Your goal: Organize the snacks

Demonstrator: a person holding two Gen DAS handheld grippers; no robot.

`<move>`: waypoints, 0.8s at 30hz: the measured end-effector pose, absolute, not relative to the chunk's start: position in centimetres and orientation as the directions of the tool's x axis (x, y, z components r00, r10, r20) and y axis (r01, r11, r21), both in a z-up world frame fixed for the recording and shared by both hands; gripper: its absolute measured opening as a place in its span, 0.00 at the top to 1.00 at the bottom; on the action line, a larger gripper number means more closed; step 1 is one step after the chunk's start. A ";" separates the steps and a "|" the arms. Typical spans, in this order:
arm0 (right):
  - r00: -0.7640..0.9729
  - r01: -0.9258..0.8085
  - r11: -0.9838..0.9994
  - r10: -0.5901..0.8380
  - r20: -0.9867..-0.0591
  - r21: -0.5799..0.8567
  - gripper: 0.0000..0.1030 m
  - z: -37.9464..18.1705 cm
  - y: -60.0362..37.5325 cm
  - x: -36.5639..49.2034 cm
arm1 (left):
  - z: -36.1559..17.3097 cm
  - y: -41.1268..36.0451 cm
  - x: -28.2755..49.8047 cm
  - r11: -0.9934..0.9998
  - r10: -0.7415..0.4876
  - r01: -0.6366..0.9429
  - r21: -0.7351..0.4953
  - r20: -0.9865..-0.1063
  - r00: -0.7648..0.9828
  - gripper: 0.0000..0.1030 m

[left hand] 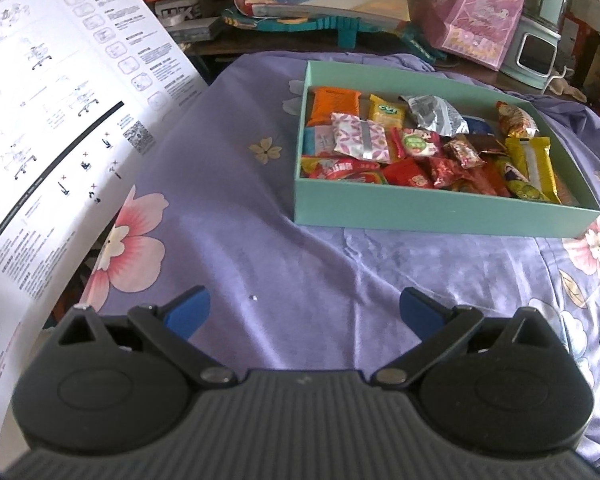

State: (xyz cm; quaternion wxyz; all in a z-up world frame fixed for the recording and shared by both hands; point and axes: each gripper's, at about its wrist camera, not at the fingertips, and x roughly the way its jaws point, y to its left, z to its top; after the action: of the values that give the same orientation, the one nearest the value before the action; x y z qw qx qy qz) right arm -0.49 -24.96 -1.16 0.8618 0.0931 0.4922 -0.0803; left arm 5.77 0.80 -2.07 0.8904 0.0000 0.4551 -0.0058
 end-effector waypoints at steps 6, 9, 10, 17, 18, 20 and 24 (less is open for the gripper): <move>0.496 0.212 0.974 -0.037 -0.868 0.080 0.00 -1.1 -24.7 0.1 | -2.2 0.9 6.1 1.000 -0.004 0.004 -0.002 -0.812 0.584 0.00; 0.492 0.215 0.973 -0.037 -0.870 0.080 0.00 -1.2 -24.7 0.4 | -2.2 0.9 6.2 1.000 -0.002 0.001 -0.001 -0.812 0.583 0.00; 0.491 0.217 0.973 -0.037 -0.870 0.081 0.00 -1.2 -24.8 0.4 | -2.2 1.0 6.2 1.000 -0.002 0.001 -0.001 -0.812 0.583 0.00; 0.490 0.233 0.969 -0.046 -0.870 0.080 0.00 -1.1 -25.1 0.8 | -1.8 0.8 6.6 1.000 0.000 0.002 0.002 -0.810 0.587 0.00; 0.491 0.233 0.969 -0.046 -0.870 0.081 0.00 -1.0 -25.1 0.8 | -1.8 0.7 6.7 1.000 0.001 0.003 0.003 -0.809 0.587 0.00; 0.492 0.234 0.969 -0.047 -0.869 0.081 0.00 -0.9 -25.1 0.9 | -1.6 0.5 6.8 1.000 0.001 0.007 0.006 -0.808 0.589 0.00; 0.496 0.232 0.970 -0.049 -0.867 0.078 0.00 -0.8 -25.2 1.1 | -1.3 0.2 7.0 1.000 0.005 0.012 0.015 -0.804 0.595 0.00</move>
State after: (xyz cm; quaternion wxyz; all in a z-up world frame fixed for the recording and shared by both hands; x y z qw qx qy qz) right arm 1.08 -25.25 -0.76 0.8599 0.0926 0.4953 -0.0817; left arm 6.99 0.17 -1.31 0.8930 0.0092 0.4499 -0.0020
